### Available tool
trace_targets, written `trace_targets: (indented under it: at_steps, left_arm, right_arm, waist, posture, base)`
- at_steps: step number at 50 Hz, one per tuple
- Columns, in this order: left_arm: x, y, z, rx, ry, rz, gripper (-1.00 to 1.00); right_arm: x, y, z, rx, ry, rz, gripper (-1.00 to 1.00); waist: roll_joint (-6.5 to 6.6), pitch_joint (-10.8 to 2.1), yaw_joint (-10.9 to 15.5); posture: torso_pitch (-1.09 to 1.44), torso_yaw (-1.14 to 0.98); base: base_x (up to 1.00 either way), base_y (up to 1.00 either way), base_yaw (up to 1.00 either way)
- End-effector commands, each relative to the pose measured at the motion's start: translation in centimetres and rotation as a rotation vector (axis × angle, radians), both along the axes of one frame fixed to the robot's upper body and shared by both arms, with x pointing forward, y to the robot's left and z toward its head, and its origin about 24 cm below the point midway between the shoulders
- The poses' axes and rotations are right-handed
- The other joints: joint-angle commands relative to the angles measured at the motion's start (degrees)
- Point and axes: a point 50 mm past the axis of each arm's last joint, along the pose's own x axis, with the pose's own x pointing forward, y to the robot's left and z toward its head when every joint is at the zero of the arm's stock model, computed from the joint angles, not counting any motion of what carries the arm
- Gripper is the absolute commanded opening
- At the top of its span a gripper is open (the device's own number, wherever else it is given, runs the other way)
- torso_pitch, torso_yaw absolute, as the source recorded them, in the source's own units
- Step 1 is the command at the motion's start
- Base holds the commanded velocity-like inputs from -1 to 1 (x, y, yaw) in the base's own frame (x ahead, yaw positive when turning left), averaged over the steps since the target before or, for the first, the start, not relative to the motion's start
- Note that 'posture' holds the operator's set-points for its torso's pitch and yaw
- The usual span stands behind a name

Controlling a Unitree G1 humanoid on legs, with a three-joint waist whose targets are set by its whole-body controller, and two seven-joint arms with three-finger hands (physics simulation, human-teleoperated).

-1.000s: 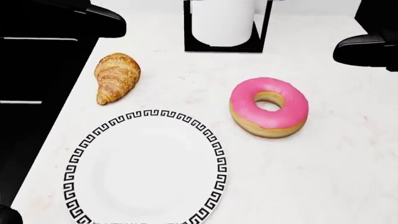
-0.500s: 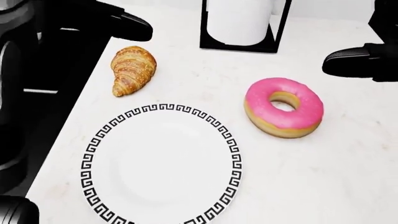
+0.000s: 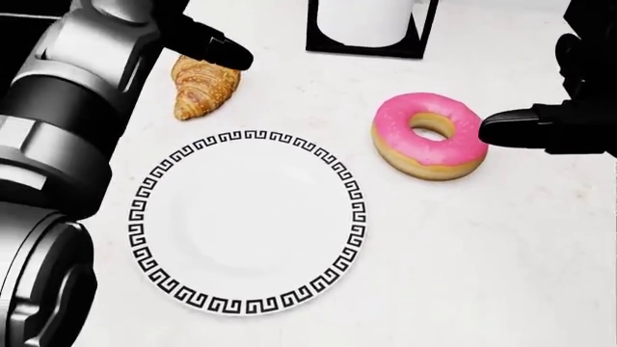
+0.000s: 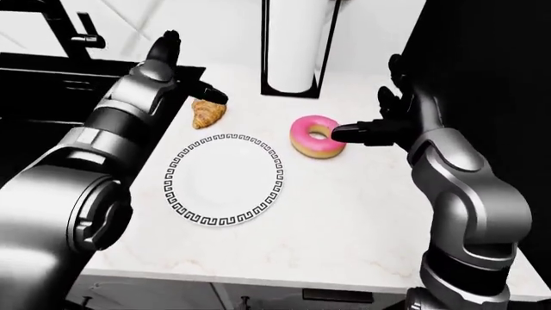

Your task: Place the pastries on the plates.

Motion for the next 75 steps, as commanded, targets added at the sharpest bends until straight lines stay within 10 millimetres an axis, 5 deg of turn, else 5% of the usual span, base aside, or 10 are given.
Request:
trace_targets:
  at_steps: [1, 6, 7, 28, 35, 47, 54, 57, 68, 75]
  left_arm:
    - [-0.2, -0.3, 3.2, 0.038, -0.129, -0.004, 1.0]
    - [-0.1, -0.4, 2.0, 0.049, -0.113, 0.008, 0.66]
    - [0.0, -0.3, 1.7, 0.057, -0.109, 0.01, 0.82]
    - [-0.1, -0.3, -3.1, -0.003, -0.024, 0.112, 0.71]
    - [-0.2, -0.1, -4.2, 0.023, 0.003, 0.117, 0.28]
    - [-0.3, 0.6, -6.3, 0.104, 0.037, 0.109, -0.11]
    - [0.0, 1.4, -4.0, 0.084, -0.023, 0.068, -0.59]
    - [0.1, 1.8, -2.5, 0.074, -0.056, 0.049, -1.0]
    - [-0.1, 2.4, 3.2, 0.047, -0.194, -0.079, -1.0]
    - [-0.5, 1.5, 4.1, 0.05, -0.188, -0.3, -1.0]
  right_arm:
    - [-0.4, -0.1, 1.6, -0.02, -0.087, -0.006, 1.0]
    - [-0.3, -0.1, 1.2, -0.019, -0.08, -0.008, 1.0]
    - [-0.3, -0.2, 1.1, -0.018, -0.08, -0.008, 1.0]
    - [-0.1, -0.6, 0.0, -0.011, -0.067, -0.016, 1.0]
    - [-0.1, -0.6, -0.3, -0.01, -0.061, -0.016, 1.0]
    - [0.1, -0.5, -0.5, -0.013, -0.058, -0.016, 1.0]
    - [0.1, 0.0, -0.1, -0.015, -0.063, -0.016, 1.0]
    - [0.0, 0.1, 0.1, -0.015, -0.066, -0.012, 1.0]
    - [-0.2, 0.6, 1.5, -0.025, -0.081, -0.01, 1.0]
    - [-0.4, 0.5, 2.0, -0.024, -0.089, -0.015, 1.0]
  waist:
    - [-0.04, -1.85, 0.09]
    - [0.09, -2.15, -0.03]
    - [0.12, -2.23, -0.01]
    - [0.33, -2.8, -0.25]
    - [0.39, -2.91, -0.17]
    - [0.63, -3.02, -0.12]
    - [0.75, -3.09, -0.2]
    - [0.8, -2.97, -0.23]
    - [1.01, -2.29, -0.22]
    - [1.06, -2.04, 0.04]
  posture:
    - [0.0, 0.0]
    - [0.0, 0.0]
    - [0.0, 0.0]
    - [0.0, 0.0]
    - [0.0, 0.0]
    - [0.0, 0.0]
    - [0.0, 0.0]
    - [0.0, 0.0]
    - [0.0, 0.0]
    - [0.0, 0.0]
  base:
    - [0.0, 0.0, 0.0]
    - [0.0, 0.0, 0.0]
    - [0.0, 0.0, 0.0]
    - [0.0, 0.0, 0.0]
    - [0.0, 0.0, 0.0]
    - [0.0, 0.0, 0.0]
    - [0.0, 0.0, 0.0]
    - [0.0, 0.0, 0.0]
    - [0.0, 0.0, 0.0]
    - [0.0, 0.0, 0.0]
